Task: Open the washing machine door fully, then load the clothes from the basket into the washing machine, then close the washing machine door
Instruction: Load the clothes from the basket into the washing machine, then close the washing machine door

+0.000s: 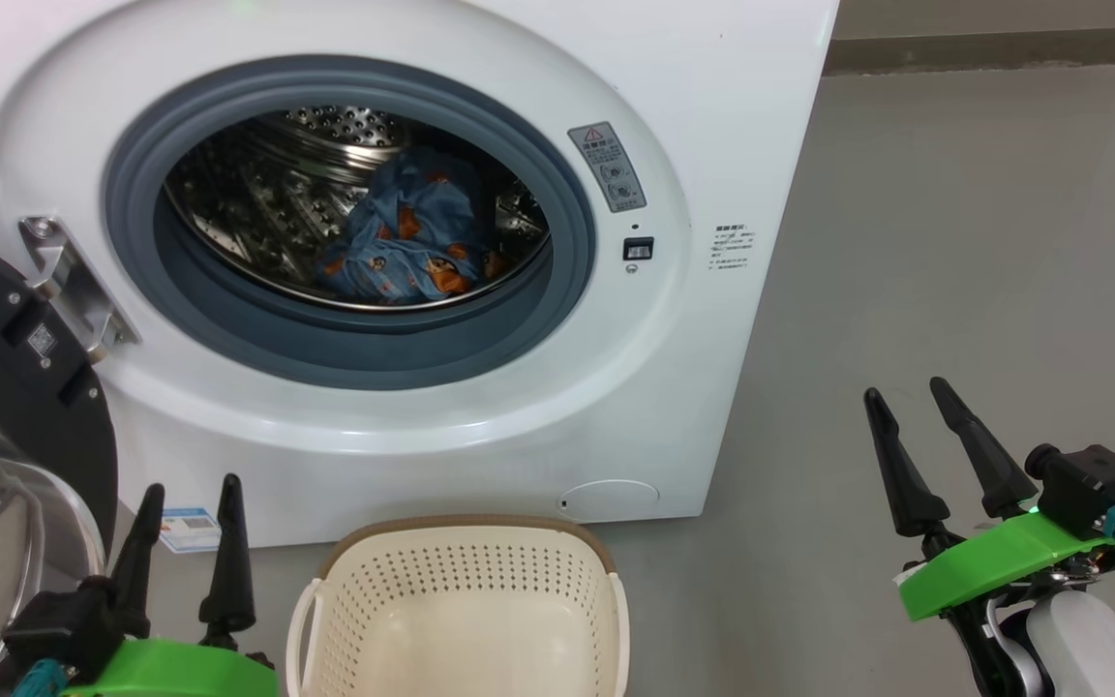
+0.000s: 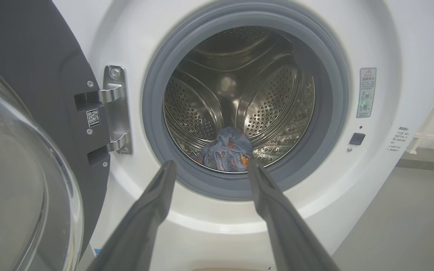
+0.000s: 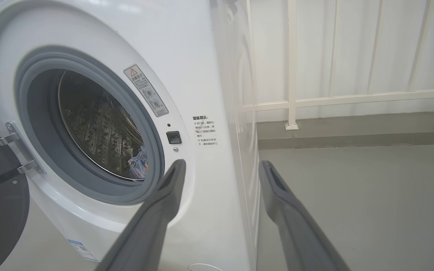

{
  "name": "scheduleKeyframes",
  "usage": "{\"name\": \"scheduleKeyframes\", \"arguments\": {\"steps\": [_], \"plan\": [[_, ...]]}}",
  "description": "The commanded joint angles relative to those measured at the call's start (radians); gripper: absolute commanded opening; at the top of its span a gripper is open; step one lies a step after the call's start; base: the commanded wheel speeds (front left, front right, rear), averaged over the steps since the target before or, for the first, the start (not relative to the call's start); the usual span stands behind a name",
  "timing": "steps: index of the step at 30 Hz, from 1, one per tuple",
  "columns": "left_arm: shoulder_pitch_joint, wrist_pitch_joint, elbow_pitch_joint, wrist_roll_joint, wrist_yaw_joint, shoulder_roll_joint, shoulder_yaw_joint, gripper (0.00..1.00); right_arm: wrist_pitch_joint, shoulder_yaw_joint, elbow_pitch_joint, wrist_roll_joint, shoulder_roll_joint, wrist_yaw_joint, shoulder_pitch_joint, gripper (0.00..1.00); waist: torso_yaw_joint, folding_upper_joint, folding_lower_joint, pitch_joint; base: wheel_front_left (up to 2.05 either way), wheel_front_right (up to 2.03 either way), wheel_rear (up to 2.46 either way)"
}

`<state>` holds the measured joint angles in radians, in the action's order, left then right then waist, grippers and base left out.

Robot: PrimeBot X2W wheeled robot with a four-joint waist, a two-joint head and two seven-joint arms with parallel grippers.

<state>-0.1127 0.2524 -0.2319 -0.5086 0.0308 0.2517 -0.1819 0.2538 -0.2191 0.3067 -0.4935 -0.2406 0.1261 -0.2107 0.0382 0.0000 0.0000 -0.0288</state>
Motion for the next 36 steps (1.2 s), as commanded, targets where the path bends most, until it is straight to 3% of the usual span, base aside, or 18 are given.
{"name": "scheduleKeyframes", "arguments": {"steps": [1, 36], "plan": [[-0.012, 0.006, 0.034, 0.006, 0.008, 0.025, 0.033, 1.00, 0.008, -0.013, -0.021, -0.005, -0.020, 0.005, 0.000, 1.00, 0.001, 0.0000, 0.0000, -0.001, 0.00, 0.00, 0.00], [-0.019, 0.009, 0.041, -0.024, -0.005, 0.006, 0.062, 1.00, 0.008, -0.004, -0.013, 0.002, -0.013, 0.005, -0.010, 1.00, 0.009, 0.0000, 0.0000, -0.015, -0.11, 0.11, 0.00]]}}
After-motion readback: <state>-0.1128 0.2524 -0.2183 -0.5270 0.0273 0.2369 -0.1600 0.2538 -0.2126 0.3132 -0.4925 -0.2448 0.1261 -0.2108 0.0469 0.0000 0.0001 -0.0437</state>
